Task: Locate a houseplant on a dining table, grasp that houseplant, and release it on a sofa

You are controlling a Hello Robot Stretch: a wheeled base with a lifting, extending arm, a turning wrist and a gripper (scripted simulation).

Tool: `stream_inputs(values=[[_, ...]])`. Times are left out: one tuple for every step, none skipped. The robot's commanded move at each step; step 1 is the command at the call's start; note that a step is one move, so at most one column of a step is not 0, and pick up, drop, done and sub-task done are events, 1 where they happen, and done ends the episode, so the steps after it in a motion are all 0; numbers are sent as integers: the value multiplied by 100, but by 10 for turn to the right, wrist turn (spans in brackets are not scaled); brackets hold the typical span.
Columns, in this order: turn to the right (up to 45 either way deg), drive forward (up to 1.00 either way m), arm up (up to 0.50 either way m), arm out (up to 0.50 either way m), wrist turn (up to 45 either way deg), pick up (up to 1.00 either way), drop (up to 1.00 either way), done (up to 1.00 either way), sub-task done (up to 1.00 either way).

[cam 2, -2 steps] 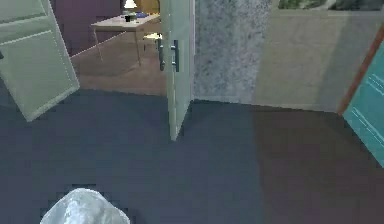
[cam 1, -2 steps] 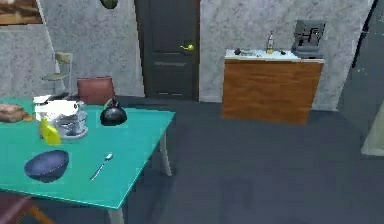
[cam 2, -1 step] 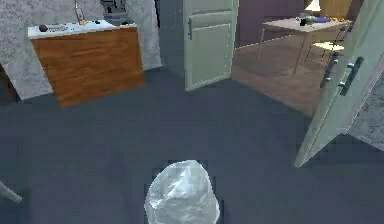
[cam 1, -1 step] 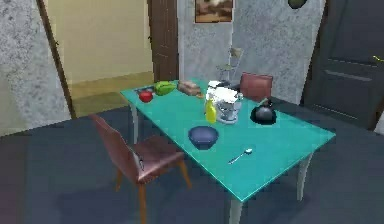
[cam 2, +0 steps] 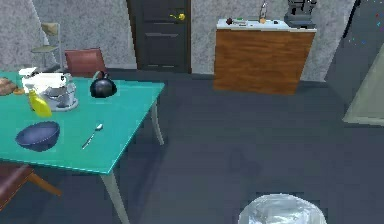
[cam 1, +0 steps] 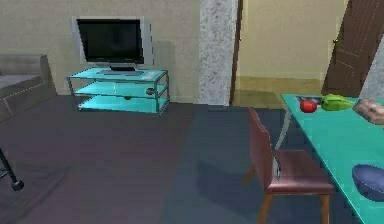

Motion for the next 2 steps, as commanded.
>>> stream_inputs(values=[[-60, 0, 0, 0, 0, 0, 0, 0, 0], [0, 90, 0, 0, 0, 0, 0, 0, 0]])
